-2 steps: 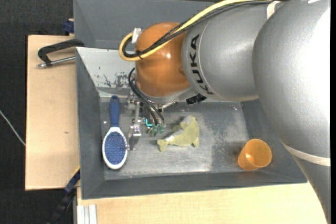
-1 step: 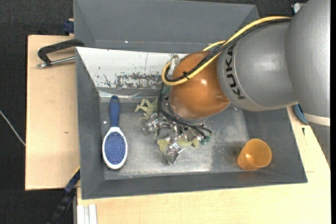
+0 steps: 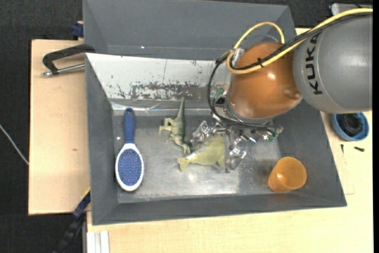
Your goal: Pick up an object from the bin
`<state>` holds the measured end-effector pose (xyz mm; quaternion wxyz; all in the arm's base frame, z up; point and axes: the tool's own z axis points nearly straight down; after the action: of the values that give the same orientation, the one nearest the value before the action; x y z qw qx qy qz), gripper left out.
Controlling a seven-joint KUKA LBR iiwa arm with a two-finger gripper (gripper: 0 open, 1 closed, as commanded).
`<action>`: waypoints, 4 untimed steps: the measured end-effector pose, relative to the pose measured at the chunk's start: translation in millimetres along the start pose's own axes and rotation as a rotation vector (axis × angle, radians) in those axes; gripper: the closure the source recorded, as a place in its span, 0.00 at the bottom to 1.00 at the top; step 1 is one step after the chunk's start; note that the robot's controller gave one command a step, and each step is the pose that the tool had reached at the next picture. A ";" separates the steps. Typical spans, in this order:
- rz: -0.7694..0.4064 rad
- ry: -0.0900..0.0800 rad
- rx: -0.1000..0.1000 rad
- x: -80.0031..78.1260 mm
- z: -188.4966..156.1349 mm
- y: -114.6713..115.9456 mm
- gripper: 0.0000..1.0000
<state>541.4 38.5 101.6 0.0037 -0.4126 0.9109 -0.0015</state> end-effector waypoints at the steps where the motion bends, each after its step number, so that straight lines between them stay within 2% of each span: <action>1: -0.146 -0.002 -0.003 -7.2 -15.2 6.1 0.00; 2: -0.358 -0.003 -0.005 -10.0 26.8 4.8 0.00; 3: -0.357 0.000 -0.006 -12.5 24.3 5.6 0.00; 4: -0.355 -0.001 -0.005 -12.4 25.3 5.0 1.00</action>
Offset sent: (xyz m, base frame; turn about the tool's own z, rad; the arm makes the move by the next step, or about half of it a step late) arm -0.0016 0.0079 0.0138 -0.1466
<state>546.0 51.2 76.3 0.0029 -0.5671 0.8236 0.0004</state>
